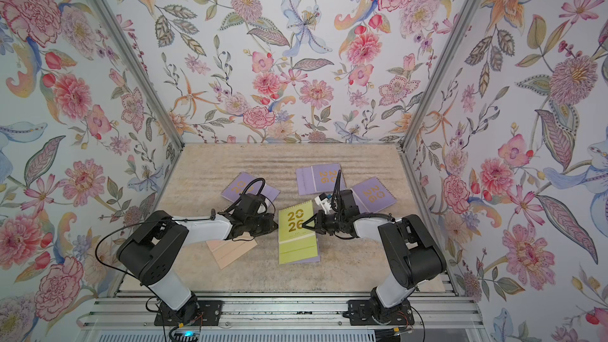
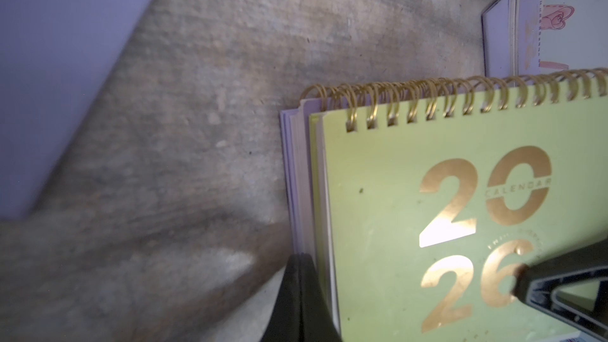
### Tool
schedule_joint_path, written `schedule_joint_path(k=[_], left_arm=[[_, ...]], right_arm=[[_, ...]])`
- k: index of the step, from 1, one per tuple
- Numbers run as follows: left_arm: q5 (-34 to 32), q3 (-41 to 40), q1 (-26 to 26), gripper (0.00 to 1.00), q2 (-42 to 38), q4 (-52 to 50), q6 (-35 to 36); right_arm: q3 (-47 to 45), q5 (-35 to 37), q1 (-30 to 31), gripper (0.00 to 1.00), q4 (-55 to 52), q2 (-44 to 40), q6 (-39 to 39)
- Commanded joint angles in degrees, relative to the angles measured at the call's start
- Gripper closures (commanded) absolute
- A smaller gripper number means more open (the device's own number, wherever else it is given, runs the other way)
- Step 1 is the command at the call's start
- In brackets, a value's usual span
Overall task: Stack the calendars
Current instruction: Place the calendar at the calendar.
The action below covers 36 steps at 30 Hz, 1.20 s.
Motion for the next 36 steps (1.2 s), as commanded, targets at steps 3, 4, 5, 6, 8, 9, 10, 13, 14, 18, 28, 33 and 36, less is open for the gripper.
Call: schedule_joint_path(k=[3, 4, 5, 6, 8, 9, 10, 13, 14, 18, 28, 33, 36], left_arm=[[0.2, 1.2, -0.5, 1.00, 1.1, -0.4, 0.0], [0.2, 1.2, -0.4, 1.00, 1.0, -0.4, 0.0], [0.2, 1.2, -0.4, 1.00, 1.0, -0.4, 0.0], [0.2, 1.2, -0.5, 1.00, 1.0, -0.4, 0.0], [0.2, 1.2, -0.4, 1.00, 0.9, -0.5, 0.0], [0.2, 1.2, -0.5, 1.00, 0.9, -0.5, 0.0], [0.1, 1.2, -0.4, 1.00, 0.9, -0.5, 0.0], [0.0, 1.2, -0.5, 1.00, 0.7, -0.8, 0.1], [-0.1, 1.2, -0.4, 1.00, 0.6, -1.1, 0.1], [-0.5, 1.3, -0.5, 1.00, 0.3, -1.5, 0.2], [-0.9, 1.8, -0.5, 1.00, 0.4, -1.8, 0.0], [-1.1, 2.1, -0.4, 1.00, 0.4, -2.4, 0.2], [-1.6, 2.4, -0.5, 1.00, 0.2, -3.1, 0.5]], right_arm=[[0.7, 2.1, 0.3, 0.83, -2.1, 1.7, -2.0], [0.8, 2.5, 0.3, 0.82, -2.2, 1.7, -1.9], [0.9, 2.8, 0.2, 0.81, -2.5, 1.7, -1.9], [1.0, 3.1, 0.2, 0.80, -2.6, 1.6, -1.9], [1.2, 3.7, 0.1, 0.78, -3.0, 1.8, -1.9], [1.4, 3.8, 0.1, 0.78, -3.1, 2.0, -1.9], [1.6, 4.2, -0.1, 0.77, -3.4, 2.0, -1.9], [2.0, 4.7, -0.6, 0.76, -4.3, 2.1, -2.1], [2.2, 4.9, -0.8, 0.76, -4.8, 2.2, -2.2], [2.1, 5.5, -1.4, 0.75, -5.7, 2.2, -2.6], [2.2, 6.9, -2.1, 0.60, -8.6, 1.6, -3.8], [2.2, 8.5, -2.2, 0.54, -10.0, 0.6, -4.1], [2.2, 9.4, -2.4, 0.46, -11.0, -0.3, -4.3]])
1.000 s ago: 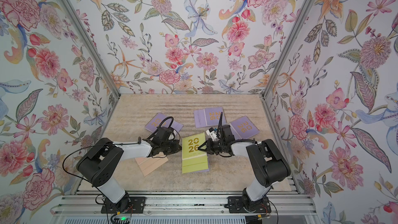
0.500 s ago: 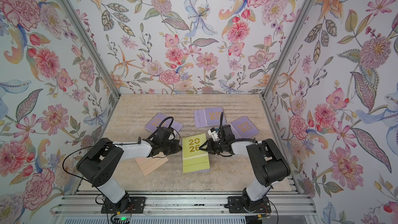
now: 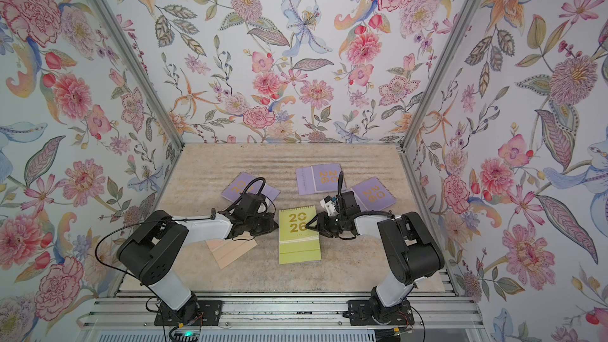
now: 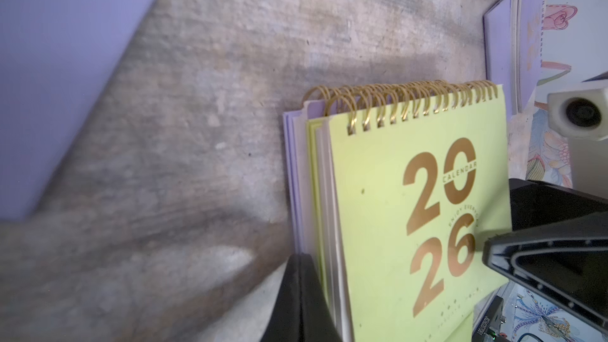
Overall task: Stack the calendars
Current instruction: Place the calendar at the calendar, then pick up the calendar at the center of the board.
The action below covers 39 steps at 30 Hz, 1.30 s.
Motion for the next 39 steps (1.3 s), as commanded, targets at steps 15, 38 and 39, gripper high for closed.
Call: schedule_joint_path(k=[15, 38, 39], left_arm=[[-2.4, 7.2, 1.5, 1.00, 1.3, -7.0, 3.2], [-0.2, 45.7, -0.3, 1.00, 22.8, -17.5, 8.2], [0.0, 47.2, -0.8, 1.00, 23.7, -17.8, 8.0]], right_arm=[[0.6, 7.2, -8.4, 0.28, -11.5, -10.8, -2.2], [11.0, 22.5, -37.1, 0.22, -20.1, -12.3, 5.2], [12.9, 22.6, -37.2, 0.22, -20.1, -10.4, 5.2]])
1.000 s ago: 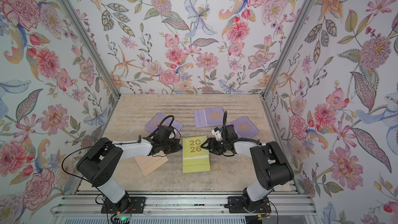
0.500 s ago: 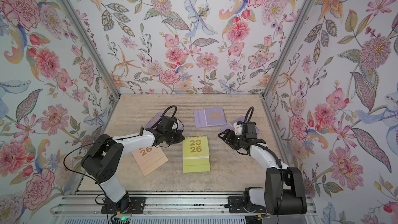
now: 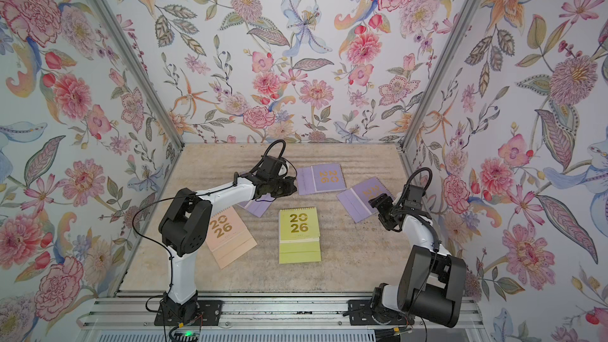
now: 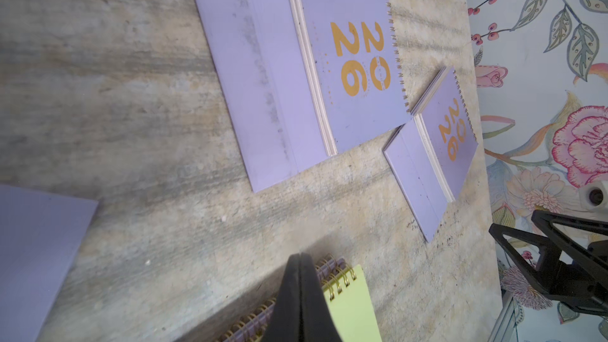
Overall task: Stack the calendars
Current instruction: Pick up the calendar at the center of the board.
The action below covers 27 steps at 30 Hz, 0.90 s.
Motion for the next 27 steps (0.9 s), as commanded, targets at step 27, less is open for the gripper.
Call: schedule_joint_path(k=[27], left_arm=[[4.2, 16.9, -5.1, 1.00, 12.8, -3.1, -1.8]], right_arm=[[44.7, 3.3, -0.9, 0.19, -16.0, 42.0, -8.2]])
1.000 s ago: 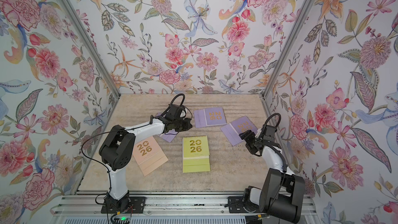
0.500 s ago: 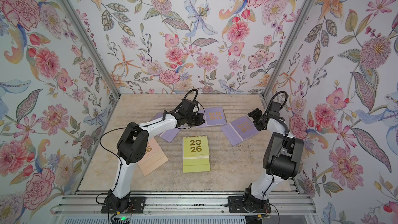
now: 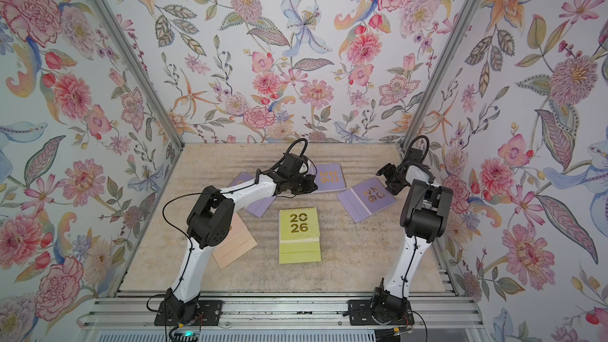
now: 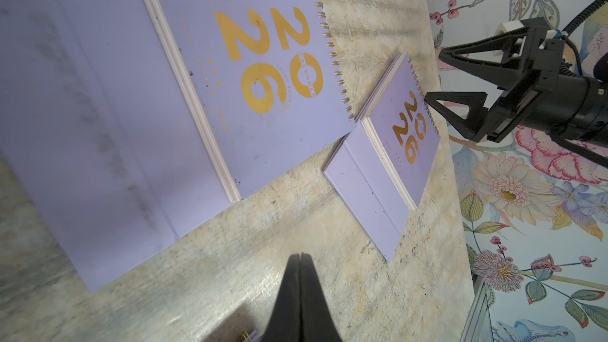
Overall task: Stack the calendars
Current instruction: Pick up the calendar at the center of the board.
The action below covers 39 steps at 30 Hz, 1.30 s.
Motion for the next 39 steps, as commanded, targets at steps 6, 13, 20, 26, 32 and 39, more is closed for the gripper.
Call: schedule_joint_path(k=[6, 13, 20, 26, 32, 39], left_arm=[[1.6, 3.5, -0.7, 1.00, 3.0, -2.4, 0.8], [2.1, 6.0, -1.3, 1.00, 4.8, -3.3, 1.0], [2.3, 7.8, -1.6, 1.00, 5.8, -3.5, 0.8], [1.6, 13.3, -2.5, 1.00, 9.5, -8.9, 2.9], [1.1, 19.2, -3.5, 1.00, 13.4, -13.4, 4.1], [0.1, 22.5, -4.3, 1.00, 16.2, -16.9, 5.2]], right_arm=[[-1.1, 3.8, -0.1, 0.19, -5.4, -0.6, -5.7], [-1.0, 2.5, -1.1, 0.18, -8.1, -0.4, -8.1], [-6.1, 2.0, -1.3, 0.18, -8.1, -3.2, -9.2], [-11.8, -1.1, -0.4, 0.18, -8.1, -7.4, -11.4], [-17.1, -2.3, 0.1, 0.18, -8.1, -11.5, -13.0], [-18.7, -8.9, -1.1, 0.18, -8.2, -11.3, -17.4]])
